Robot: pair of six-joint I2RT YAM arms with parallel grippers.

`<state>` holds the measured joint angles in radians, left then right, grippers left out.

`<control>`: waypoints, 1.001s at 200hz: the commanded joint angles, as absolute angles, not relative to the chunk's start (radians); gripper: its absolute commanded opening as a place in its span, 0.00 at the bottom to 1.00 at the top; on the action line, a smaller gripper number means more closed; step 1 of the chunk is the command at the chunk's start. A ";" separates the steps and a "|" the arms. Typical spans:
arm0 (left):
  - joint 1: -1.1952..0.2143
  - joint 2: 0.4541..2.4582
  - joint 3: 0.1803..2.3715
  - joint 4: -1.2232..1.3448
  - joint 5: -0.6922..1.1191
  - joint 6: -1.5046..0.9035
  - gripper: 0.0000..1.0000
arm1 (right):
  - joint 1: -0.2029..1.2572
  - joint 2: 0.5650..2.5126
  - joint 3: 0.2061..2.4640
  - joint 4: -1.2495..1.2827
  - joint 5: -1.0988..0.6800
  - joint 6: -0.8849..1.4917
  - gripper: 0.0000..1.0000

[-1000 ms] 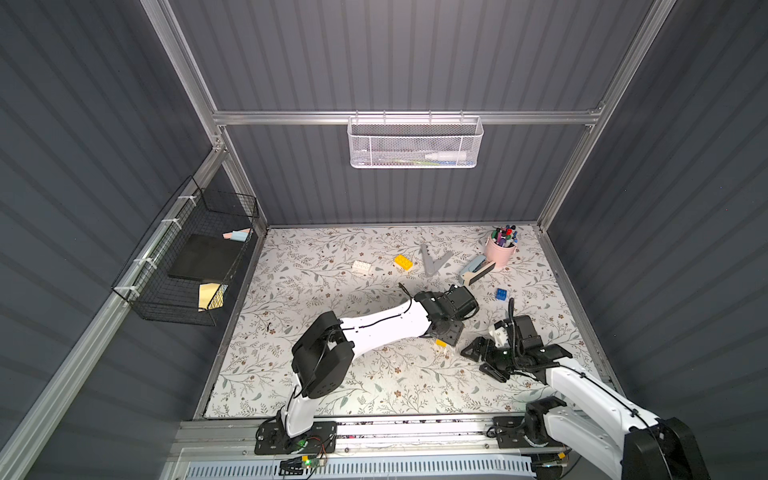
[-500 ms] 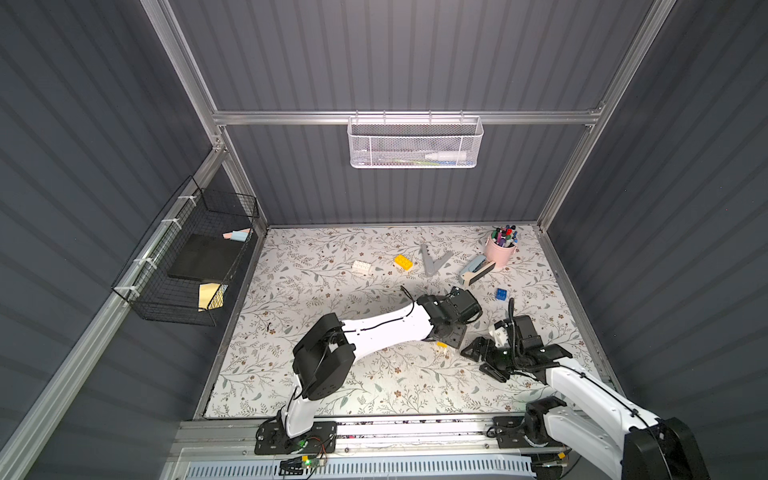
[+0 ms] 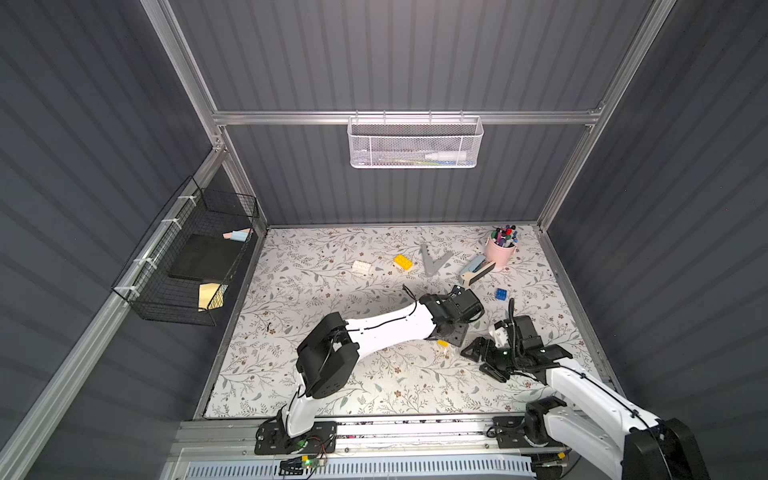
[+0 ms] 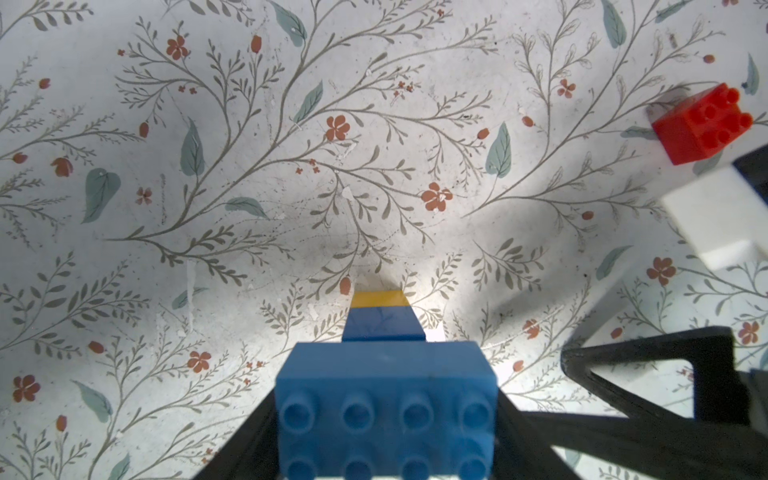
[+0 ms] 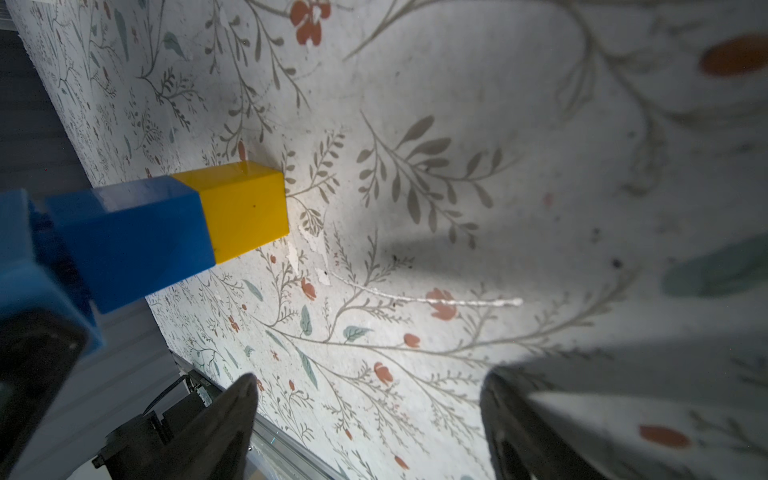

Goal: Assemble a spoon with lego
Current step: Assemble the lego brick with the lego brick.

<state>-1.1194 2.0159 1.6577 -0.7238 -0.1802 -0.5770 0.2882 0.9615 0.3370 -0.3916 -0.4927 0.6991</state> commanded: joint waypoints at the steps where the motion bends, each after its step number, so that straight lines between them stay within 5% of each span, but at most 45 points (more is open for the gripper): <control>1: -1.126 2.107 1.628 -0.818 -0.127 -0.589 0.64 | 0.289 0.968 0.295 -0.458 -0.440 0.701 0.84; 123: -1.126 2.118 1.592 -0.805 -0.110 -0.576 0.58 | 0.288 0.955 0.291 -0.459 -0.438 0.703 0.84; 200: -1.126 2.060 1.599 -0.781 -0.127 -0.563 0.78 | 0.289 0.948 0.291 -0.459 -0.434 0.704 0.85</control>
<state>-1.1194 2.0193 1.6428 -0.7136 -0.1680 -0.5713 0.2886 0.9409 0.3267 -0.3885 -0.4896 0.6991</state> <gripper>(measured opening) 0.743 0.844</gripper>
